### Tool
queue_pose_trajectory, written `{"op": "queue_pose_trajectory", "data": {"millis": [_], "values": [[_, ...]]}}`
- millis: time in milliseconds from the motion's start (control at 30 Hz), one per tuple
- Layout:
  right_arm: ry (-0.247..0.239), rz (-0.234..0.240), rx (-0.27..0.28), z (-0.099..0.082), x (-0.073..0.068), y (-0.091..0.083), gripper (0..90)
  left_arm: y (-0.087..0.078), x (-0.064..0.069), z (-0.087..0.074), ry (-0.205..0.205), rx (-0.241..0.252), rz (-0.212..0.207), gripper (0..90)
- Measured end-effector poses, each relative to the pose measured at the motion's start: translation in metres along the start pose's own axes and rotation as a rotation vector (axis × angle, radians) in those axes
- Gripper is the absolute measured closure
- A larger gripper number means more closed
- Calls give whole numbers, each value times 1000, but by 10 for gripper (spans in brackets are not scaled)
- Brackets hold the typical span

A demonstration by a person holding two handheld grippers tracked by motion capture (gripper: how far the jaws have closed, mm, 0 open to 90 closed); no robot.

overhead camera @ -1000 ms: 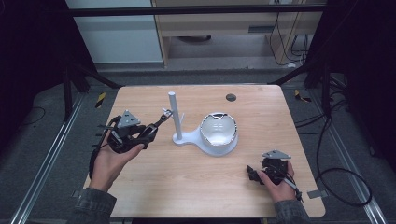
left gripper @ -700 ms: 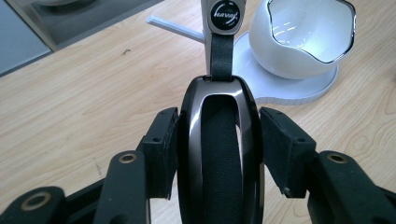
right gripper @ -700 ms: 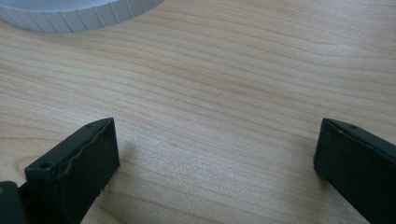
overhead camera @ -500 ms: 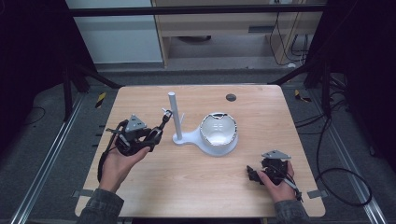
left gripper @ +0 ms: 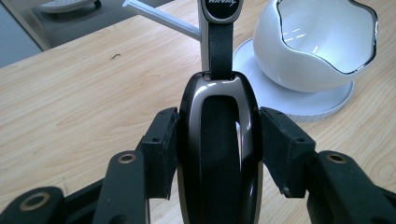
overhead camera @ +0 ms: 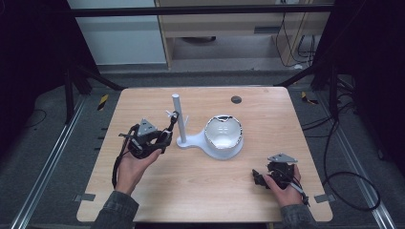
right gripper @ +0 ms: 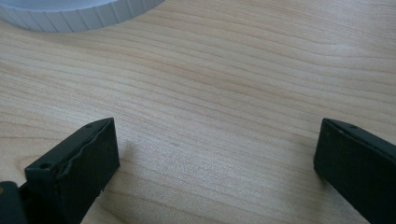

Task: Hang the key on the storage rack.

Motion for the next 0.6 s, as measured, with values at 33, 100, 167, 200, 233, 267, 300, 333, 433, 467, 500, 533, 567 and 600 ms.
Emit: {"op": "queue_pose_trajectory", "data": {"millis": [33,100,167,200,233,267,300,333,433,467,500,533,567,600], "values": [[0,0,0,0,0,0,5,1,0,-1,-1,0,-3,488],[0,0,0,0,0,0,5,3,0,-1,3,0,-2,488],[0,0,0,0,0,0,5,4,0,-1,-1,2,-2,488],[0,0,0,0,0,0,5,5,0,-1,-2,5,-2,488],[0,0,0,0,0,0,5,7,0,-1,1,6,-2,488],[0,0,0,0,0,0,5,8,-1,-1,-2,7,0,488],[0,0,0,0,0,0,5,9,-1,-1,-1,9,1,488],[0,0,0,0,0,0,5,10,-1,-2,-4,12,-1,488],[0,0,0,0,0,0,5,16,-1,-3,-10,21,-4,488],[0,0,0,0,0,0,5,18,-1,-4,-10,25,-1,488],[0,0,0,0,0,0,5,19,-1,-4,-9,29,-5,488],[0,0,0,0,0,0,5,22,0,-5,-14,37,-7,488],[1,0,0,0,0,0,5,22,0,-5,-14,37,-7,488],[0,0,0,0,0,0,5,23,0,-5,-12,36,-2,488]]}}
Point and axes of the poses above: each handheld gripper's, and its own axes: y roughly forward along the jaws, z roughly out of its top, x roughly to its right, the point moved 7 cm from there along y, roughly forward along the jaws, and after that the axes turned 7 degrees about -y, right-handed, at the moved point
